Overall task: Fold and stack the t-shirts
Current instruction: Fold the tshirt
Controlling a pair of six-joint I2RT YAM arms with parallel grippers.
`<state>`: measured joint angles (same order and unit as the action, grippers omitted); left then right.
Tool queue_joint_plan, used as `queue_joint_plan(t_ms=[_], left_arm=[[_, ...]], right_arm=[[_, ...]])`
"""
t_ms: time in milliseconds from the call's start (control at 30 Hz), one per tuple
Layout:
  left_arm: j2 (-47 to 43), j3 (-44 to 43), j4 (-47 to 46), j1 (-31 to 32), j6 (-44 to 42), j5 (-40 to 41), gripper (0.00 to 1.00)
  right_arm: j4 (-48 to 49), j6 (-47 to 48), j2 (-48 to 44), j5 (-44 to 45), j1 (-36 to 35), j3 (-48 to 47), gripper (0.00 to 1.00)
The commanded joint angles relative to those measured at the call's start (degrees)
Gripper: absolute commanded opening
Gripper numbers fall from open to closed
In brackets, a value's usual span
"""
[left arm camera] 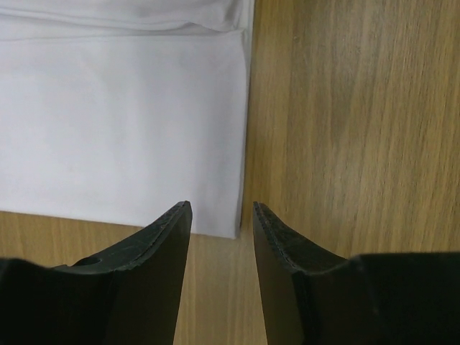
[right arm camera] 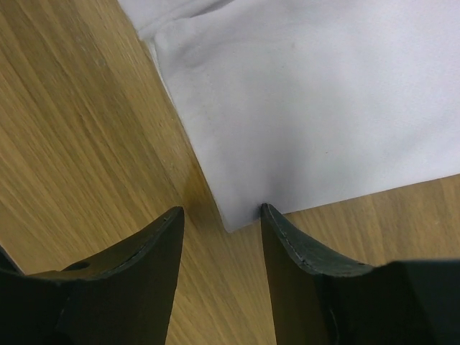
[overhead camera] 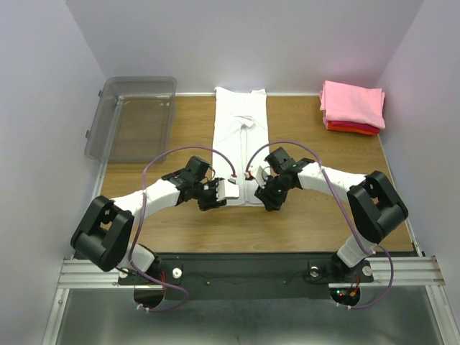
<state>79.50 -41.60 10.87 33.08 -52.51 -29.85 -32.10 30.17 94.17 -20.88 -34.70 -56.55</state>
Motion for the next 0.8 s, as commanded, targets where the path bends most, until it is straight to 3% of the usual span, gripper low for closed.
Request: queue_joint_plan(t_ms=[0,133,300,533,633,733,767], left_arm=[[2.66,1.17,-2.00,1.37,-0.57,3.03,0.51],[5.13,1.35,-2.43,2.16,-0.93,4.88,0.51],[7.15,1.09,-2.09,2.69,-1.54,6.20,0.46],[6.63,-0.23,-0.33,2.87,-0.40,6.20,0.11],[6.10,-1.02,0.11,2.87,-0.05,5.77,0.05],[6.28,-1.37,0.90,2.87,0.04,5.06,0.01],[6.36,-1.37,0.90,2.87,-0.05,5.06,0.01]], right_arm=[[3.53,0.94,1.01,0.67,-0.72,1.79,0.52],[6.25,1.03,1.72,2.07,-1.16,4.08,0.46],[8.36,1.03,3.03,4.53,-1.77,5.14,0.31],[8.98,-0.55,0.24,6.64,-2.74,6.28,0.11],[7.76,-1.34,-1.44,7.00,-2.92,5.58,0.14],[5.74,-1.17,-3.20,6.56,-2.83,4.79,0.39],[5.29,-1.08,-3.90,6.56,-2.83,4.79,0.40]])
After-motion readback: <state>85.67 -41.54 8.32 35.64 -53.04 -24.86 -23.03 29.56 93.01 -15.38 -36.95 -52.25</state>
